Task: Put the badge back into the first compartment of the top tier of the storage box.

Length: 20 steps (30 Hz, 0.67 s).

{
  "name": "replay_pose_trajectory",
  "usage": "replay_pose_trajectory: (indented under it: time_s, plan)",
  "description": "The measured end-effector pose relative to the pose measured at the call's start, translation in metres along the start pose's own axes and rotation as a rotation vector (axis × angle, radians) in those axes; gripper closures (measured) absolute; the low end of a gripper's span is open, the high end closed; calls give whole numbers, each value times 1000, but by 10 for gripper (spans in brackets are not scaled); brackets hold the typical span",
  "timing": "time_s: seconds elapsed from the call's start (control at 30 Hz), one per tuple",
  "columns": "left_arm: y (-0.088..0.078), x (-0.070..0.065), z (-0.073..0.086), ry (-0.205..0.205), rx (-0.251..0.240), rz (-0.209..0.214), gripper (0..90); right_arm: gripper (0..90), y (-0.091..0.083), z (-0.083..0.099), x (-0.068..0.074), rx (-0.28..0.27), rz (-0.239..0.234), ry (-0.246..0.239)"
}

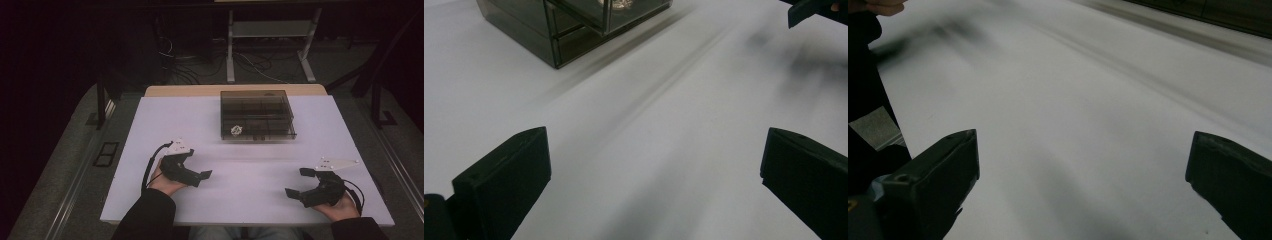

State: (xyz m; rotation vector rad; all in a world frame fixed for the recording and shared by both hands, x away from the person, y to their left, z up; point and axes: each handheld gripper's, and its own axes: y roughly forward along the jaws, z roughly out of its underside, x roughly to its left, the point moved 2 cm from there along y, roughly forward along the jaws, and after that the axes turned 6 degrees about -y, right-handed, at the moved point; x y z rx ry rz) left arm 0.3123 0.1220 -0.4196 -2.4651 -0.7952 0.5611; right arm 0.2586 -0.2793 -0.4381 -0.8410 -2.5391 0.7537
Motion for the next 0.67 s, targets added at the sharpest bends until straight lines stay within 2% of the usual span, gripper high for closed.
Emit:
replay_pose_trajectory:
  time_s: [0.1,0.23,0.43,0.67]
  plan:
    - [-2,1,7,0,-10,-24,0,5,0,0,0,-1,-1,-3]
    - [-4,1,16,-24,-19,-17,0,5,0,0,0,-1,1,0]
    - [-9,-2,25,-29,-21,-17,0,5,0,0,0,-2,2,1]
    - [-12,-7,33,-32,-17,6,0,5,0,0,0,-4,2,2]
